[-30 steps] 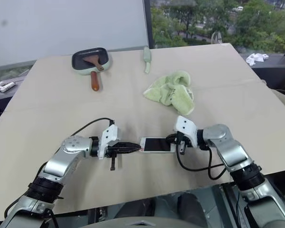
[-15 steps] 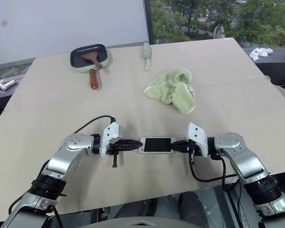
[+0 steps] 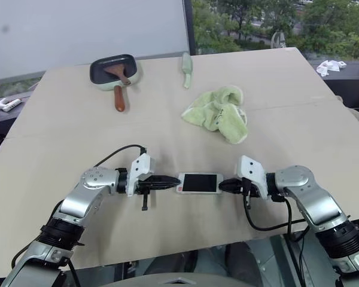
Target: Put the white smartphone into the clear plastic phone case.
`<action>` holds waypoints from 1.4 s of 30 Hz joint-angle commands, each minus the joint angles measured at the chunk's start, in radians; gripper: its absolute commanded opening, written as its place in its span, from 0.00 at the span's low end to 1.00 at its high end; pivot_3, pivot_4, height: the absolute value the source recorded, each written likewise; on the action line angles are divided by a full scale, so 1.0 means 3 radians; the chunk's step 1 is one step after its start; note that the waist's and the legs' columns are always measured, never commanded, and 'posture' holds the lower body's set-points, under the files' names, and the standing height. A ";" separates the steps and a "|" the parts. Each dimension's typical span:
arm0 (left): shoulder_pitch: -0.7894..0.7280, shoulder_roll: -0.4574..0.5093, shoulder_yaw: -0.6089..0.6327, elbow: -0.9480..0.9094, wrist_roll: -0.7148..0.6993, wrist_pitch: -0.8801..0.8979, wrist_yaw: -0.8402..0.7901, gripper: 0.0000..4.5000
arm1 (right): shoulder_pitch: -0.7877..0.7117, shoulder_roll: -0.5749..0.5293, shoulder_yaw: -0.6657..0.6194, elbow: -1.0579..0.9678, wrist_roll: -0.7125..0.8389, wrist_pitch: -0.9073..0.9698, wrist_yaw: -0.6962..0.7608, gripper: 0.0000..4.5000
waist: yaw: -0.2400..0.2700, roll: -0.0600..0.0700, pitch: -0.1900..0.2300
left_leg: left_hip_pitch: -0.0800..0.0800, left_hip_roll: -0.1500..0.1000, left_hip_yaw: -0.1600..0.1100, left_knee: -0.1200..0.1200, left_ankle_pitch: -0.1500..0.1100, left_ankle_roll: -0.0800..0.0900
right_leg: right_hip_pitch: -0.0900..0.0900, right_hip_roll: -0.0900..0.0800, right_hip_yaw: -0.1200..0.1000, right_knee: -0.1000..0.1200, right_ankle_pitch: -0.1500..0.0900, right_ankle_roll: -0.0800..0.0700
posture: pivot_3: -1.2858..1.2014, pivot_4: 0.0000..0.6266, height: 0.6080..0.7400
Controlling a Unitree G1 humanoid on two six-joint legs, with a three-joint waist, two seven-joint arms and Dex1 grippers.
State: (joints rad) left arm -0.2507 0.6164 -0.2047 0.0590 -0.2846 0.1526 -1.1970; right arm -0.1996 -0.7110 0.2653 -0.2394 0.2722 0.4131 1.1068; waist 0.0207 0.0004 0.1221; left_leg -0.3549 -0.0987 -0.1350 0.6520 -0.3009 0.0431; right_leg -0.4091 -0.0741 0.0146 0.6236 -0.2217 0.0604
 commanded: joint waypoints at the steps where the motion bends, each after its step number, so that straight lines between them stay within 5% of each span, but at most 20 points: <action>1: 0.0020 0.0034 -0.0028 0.0050 0.0082 0.0039 -0.0003 0.01 | 0.0162 -0.0084 0.0214 0.0089 -0.0089 0.0151 0.0094 0.00 | -0.0003 0.0000 0.0000 | 0.0000 0.0000 0.0000 0.0000 0.0000 0.0000 | 0.0000 0.0000 0.0000 0.0000 0.0000 0.0000 | 0.52 0.24 1.00; 42: 0.0036 0.0101 0.0029 -0.0018 0.0068 0.0081 0.0008 0.01 | -0.0097 -0.0030 0.0850 0.0414 -0.0837 0.0014 0.0100 0.00 | -0.0033 -0.0036 -0.0025 | 0.0038 0.0013 0.0002 0.0000 -0.0002 0.0004 | 0.0031 0.0013 0.0001 0.0004 0.0000 -0.0001 | 0.52 0.24 1.00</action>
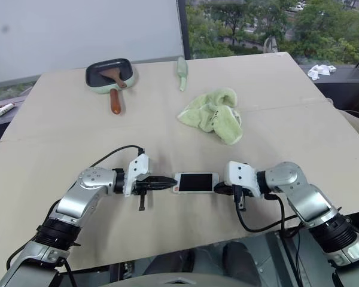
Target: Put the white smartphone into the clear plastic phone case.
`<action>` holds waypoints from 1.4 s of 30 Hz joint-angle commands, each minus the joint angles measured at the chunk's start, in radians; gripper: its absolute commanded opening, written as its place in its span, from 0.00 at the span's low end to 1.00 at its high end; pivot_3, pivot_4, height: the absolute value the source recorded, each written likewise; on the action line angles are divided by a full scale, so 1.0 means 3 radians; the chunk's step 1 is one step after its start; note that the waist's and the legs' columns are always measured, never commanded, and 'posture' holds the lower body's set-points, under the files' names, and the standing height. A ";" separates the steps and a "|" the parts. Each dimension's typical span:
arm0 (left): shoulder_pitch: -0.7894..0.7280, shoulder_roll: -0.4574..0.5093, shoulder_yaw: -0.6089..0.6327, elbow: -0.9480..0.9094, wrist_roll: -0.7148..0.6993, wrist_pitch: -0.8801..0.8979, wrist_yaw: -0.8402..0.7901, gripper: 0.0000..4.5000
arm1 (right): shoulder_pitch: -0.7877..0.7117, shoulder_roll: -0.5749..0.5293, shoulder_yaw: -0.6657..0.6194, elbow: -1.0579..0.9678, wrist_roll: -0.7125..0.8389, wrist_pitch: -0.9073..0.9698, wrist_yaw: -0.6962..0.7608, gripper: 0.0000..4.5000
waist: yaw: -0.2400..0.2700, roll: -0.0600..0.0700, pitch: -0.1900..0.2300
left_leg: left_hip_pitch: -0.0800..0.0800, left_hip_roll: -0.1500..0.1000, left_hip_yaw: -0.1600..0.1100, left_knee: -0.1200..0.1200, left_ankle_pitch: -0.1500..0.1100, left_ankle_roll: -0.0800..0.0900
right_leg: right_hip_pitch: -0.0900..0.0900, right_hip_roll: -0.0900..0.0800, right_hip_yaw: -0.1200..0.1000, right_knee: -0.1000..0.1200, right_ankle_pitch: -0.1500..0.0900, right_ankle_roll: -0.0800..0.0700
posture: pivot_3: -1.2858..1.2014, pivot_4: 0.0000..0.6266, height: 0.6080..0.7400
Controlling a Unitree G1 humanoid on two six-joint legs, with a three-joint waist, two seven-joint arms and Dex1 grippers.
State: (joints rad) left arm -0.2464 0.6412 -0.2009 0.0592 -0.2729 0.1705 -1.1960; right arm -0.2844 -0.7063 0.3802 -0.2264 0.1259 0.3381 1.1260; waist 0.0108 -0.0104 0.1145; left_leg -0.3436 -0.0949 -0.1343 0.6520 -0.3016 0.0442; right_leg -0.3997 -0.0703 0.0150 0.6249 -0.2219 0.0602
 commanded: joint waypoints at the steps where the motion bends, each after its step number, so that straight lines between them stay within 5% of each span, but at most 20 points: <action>1: 0.0018 0.0014 0.0018 -0.0018 0.0029 0.0014 0.0008 0.01 | 0.0176 -0.0053 0.0483 0.0366 -0.0372 0.0296 0.0037 0.00 | 0.0000 0.0000 0.0000 | 0.0000 0.0000 0.0000 0.0000 0.0000 0.0000 | 0.0000 0.0000 0.0000 0.0000 0.0000 0.0000 | 0.52 0.24 1.00; 34: -0.0123 -0.0157 0.0219 -0.0123 -0.0179 0.0061 0.0117 0.01 | -0.0033 -0.0129 0.0748 0.0319 -0.0562 0.0841 0.0010 0.00 | 0.0013 -0.0005 -0.0004 | 0.0008 -0.0001 -0.0002 0.0000 -0.0001 0.0002 | 0.0012 -0.0002 -0.0003 -0.0002 -0.0001 0.0001 | 0.52 0.24 1.00; 42: -0.0160 -0.0164 0.0197 -0.0080 -0.0165 0.0046 0.0082 0.01 | 0.0229 -0.0088 0.0395 0.0461 -0.0356 0.0530 -0.0189 0.00 | 0.0024 -0.0008 -0.0006 | 0.0008 -0.0001 -0.0004 0.0000 -0.0002 0.0002 | 0.0013 -0.0002 -0.0004 -0.0003 -0.0004 0.0006 | 0.52 0.24 1.00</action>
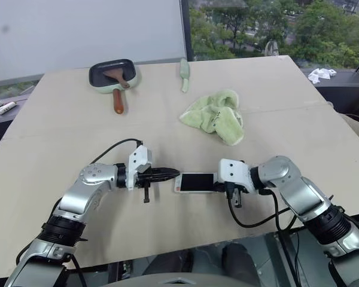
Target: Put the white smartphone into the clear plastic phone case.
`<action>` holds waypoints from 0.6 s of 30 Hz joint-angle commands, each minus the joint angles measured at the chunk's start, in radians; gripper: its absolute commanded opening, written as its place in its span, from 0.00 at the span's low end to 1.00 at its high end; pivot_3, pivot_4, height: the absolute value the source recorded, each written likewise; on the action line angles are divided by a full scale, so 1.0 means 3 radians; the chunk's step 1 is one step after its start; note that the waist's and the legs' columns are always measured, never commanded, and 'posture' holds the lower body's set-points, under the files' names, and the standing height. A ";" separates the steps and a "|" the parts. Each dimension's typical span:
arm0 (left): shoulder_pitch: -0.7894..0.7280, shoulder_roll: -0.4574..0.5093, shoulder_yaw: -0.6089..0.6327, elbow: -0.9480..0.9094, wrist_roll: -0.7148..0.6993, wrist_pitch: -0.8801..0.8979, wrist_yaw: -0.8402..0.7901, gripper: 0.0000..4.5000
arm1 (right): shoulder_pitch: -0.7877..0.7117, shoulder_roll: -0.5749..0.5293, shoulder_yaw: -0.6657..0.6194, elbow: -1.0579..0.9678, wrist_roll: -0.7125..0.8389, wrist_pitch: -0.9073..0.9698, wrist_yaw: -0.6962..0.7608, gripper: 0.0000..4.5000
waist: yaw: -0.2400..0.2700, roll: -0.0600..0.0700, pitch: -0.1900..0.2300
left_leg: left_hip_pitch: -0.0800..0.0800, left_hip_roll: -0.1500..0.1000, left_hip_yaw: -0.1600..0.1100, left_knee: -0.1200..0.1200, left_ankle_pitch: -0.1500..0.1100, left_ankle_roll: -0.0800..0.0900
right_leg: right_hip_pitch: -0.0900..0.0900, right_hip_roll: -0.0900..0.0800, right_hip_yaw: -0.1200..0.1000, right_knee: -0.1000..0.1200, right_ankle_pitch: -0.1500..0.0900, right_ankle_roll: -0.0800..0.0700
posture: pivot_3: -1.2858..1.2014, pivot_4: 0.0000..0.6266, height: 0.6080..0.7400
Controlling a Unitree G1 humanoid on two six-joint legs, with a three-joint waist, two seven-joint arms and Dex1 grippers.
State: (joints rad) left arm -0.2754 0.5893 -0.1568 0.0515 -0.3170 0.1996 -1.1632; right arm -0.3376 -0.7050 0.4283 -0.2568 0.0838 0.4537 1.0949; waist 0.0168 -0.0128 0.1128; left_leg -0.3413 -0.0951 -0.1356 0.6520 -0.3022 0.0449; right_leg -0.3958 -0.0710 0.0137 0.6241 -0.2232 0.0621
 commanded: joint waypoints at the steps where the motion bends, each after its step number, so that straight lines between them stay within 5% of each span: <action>1: -0.0069 0.0007 0.0048 -0.0047 -0.0015 -0.0052 -0.0031 0.01 | 0.0445 -0.0093 0.0190 0.0590 -0.0205 0.0106 -0.0112 0.00 | 0.0005 0.0001 0.0001 | 0.0000 -0.0001 0.0000 0.0000 0.0000 0.0000 | 0.0000 0.0000 0.0000 0.0000 0.0000 0.0000 | 0.52 0.24 1.00; 18: -0.0128 -0.0040 0.0010 0.0029 0.0018 -0.0080 -0.0060 0.01 | 0.0603 -0.0177 0.0149 0.0909 -0.0294 -0.0279 -0.0083 0.00 | 0.0012 -0.0001 0.0000 | -0.0001 -0.0003 -0.0002 0.0000 -0.0001 0.0001 | 0.0001 -0.0002 -0.0001 -0.0003 -0.0001 0.0001 | 0.52 0.24 1.00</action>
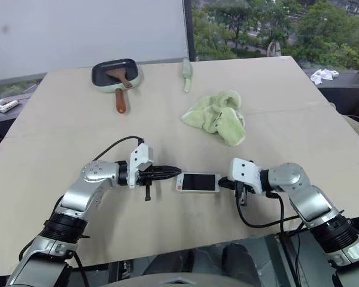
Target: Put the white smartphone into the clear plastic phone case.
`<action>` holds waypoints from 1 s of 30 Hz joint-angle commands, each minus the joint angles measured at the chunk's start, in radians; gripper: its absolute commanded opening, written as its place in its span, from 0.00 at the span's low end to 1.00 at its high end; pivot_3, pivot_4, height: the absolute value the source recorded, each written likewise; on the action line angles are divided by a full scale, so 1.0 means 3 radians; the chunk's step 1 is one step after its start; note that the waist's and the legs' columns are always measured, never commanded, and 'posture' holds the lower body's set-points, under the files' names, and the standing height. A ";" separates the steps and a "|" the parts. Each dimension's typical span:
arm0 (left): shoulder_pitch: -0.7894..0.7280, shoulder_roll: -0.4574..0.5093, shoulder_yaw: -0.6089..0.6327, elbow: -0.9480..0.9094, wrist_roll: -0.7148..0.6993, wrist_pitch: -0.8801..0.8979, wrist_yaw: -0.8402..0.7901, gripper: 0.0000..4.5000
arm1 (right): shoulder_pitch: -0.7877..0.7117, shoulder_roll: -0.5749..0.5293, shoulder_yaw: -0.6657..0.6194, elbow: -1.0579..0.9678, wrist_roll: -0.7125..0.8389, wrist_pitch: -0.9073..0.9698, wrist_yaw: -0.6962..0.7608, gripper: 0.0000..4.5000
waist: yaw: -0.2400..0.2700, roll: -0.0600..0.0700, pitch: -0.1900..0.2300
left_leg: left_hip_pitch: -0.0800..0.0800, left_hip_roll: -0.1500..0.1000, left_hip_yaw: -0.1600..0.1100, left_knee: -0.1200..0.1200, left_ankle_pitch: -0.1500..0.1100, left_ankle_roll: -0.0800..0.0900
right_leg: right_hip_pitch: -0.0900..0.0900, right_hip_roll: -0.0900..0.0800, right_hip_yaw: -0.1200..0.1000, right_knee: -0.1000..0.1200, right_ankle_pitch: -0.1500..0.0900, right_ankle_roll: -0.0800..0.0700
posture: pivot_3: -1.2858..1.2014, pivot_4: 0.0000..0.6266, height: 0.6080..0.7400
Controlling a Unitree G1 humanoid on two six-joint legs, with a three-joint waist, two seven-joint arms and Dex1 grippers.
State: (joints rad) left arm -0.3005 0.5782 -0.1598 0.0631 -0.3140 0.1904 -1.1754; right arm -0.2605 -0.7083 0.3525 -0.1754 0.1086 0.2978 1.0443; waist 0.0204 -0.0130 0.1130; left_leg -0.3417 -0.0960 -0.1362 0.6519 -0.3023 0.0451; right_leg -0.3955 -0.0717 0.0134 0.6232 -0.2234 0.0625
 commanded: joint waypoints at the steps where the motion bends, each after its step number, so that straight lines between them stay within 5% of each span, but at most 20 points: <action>1: -0.0045 -0.0003 0.0023 -0.0007 0.0007 -0.0049 -0.0018 0.01 | 0.0347 -0.0175 0.0402 0.0637 -0.0374 0.0233 0.0096 0.00 | 0.0001 -0.0001 -0.0001 | 0.0000 0.0000 0.0000 0.0000 0.0000 0.0000 | 0.0000 0.0000 0.0000 0.0000 0.0001 -0.0001 | 0.52 0.24 1.00; 15: -0.0024 -0.0006 0.0036 -0.0015 0.0004 -0.0059 -0.0002 0.01 | 0.0266 -0.0103 0.0243 0.0344 -0.0239 0.0180 0.0059 0.00 | -0.0011 -0.0013 0.0022 | -0.0007 -0.0001 -0.0007 -0.0002 0.0000 -0.0001 | -0.0003 0.0001 -0.0006 -0.0005 0.0002 -0.0004 | 0.52 0.24 1.00; 23: 0.0086 0.0106 0.0475 -0.0153 -0.0315 0.0081 0.0081 0.01 | 0.0462 0.0003 -0.0515 0.0084 0.0241 -0.0025 -0.0199 0.00 | -0.0002 0.0007 0.0079 | -0.0020 -0.0001 -0.0008 -0.0002 0.0008 -0.0015 | -0.0013 0.0000 -0.0006 -0.0005 0.0004 -0.0007 | 0.52 0.24 1.00; 27: 0.0141 0.0228 0.0714 -0.0193 -0.0454 0.0183 0.0078 0.01 | 0.0565 0.0124 -0.0856 -0.0081 0.0595 0.0037 -0.0255 0.00 | 0.0000 0.0022 0.0102 | -0.0072 -0.0006 -0.0009 0.0008 0.0013 -0.0019 | -0.0064 -0.0002 -0.0005 0.0005 0.0008 -0.0009 | 0.52 0.24 1.00; 30: 0.0231 0.0337 0.0756 -0.0207 -0.0425 0.0155 0.0025 0.00 | 0.0654 0.0132 -0.0979 -0.0194 0.0805 0.0136 -0.0222 0.19 | -0.0004 0.0026 0.0120 | -0.0074 -0.0010 -0.0009 0.0008 0.0013 -0.0019 | -0.0065 -0.0006 -0.0005 0.0004 0.0008 -0.0009 | 0.52 0.24 1.00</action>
State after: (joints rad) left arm -0.2448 0.6658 0.0431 0.0419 -0.4294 0.2440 -1.1552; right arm -0.0718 -0.6618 0.1037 -0.1989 0.3174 0.3256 0.9819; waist 0.0193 -0.0051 0.1489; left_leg -0.3643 -0.0988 -0.1389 0.6537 -0.2986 0.0393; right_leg -0.4155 -0.0736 0.0119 0.6243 -0.2211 0.0597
